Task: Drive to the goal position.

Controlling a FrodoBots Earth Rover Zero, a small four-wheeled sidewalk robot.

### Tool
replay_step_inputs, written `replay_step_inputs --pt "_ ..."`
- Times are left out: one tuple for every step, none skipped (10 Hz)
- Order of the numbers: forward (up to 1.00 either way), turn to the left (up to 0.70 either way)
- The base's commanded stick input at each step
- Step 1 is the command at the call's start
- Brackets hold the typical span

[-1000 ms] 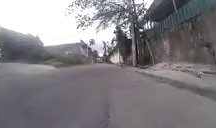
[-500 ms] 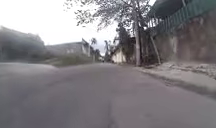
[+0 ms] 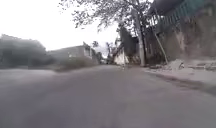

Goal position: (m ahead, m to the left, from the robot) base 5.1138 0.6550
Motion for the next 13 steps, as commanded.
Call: replay_step_inputs --pt "1.00 0.00" --pt "1.00 0.00" --pt "1.00 0.00" --pt "1.00 0.00" --pt "1.00 0.00" --pt "1.00 0.00" --pt "1.00 0.00" --pt "1.00 0.00" --pt "1.00 0.00" --pt "1.00 0.00" --pt "1.00 0.00" --pt "1.00 0.00" --pt "1.00 0.00"
